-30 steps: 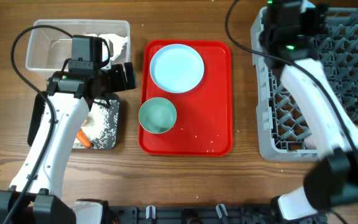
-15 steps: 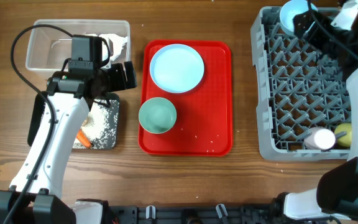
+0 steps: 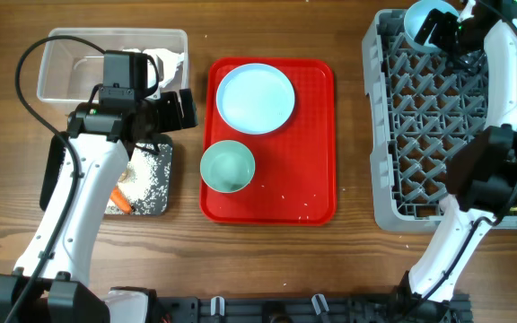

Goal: Sort waste into correct bins and load items into the dishwasher rack
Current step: 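Carry the light-blue bowl into the back of the rack, then release the bowl in the rack and withdraw the right gripper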

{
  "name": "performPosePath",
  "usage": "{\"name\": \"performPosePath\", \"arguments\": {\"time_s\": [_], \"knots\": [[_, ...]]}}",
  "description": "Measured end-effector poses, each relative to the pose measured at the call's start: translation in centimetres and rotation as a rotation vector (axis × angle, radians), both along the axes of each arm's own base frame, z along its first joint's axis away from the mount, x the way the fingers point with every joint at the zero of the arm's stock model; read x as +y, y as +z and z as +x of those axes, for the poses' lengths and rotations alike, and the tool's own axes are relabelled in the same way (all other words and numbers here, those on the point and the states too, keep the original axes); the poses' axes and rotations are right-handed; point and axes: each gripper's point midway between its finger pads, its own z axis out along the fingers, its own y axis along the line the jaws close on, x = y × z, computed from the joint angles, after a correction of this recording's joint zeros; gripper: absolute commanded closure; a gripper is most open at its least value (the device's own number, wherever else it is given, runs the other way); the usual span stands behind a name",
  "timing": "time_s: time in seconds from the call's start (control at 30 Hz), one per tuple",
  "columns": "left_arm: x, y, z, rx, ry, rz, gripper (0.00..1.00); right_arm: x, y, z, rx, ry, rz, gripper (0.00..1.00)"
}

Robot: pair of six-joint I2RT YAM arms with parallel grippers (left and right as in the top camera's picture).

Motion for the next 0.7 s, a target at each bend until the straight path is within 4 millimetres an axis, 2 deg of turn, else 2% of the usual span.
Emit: {"name": "performPosePath", "arguments": {"time_s": [0.1,0.23,0.37,0.5,0.67,0.7], "knots": [[0.0,-0.1,-0.1,0.005,0.000,0.001,0.00,-0.5,1.3,2.1,-0.098,-0.052,0.004,0.27],[0.0,-0.1,-0.1,0.007,0.000,0.001,0.00,-0.6,1.4,2.4,-0.111,-0.082,0.018,0.42],[0.0,-0.1,-0.1,0.007,0.000,0.001,0.00,-0.8,1.2,2.2,-0.102,-0.096,0.009,0.48],[0.0,-0.1,-0.1,0.007,0.000,0.001,0.00,-1.1,-1.5,1.4,-0.046,-0.113,-0.003,0.61],[0.0,-0.1,-0.1,0.007,0.000,0.001,0.00,-1.4,-3.6,1.8,-0.059,-0.122,-0.017,0.96],[0.0,-0.1,-0.1,0.008,0.000,0.001,0.00,-1.6,-3.9,1.8,-0.056,-0.127,-0.022,0.96]]}}
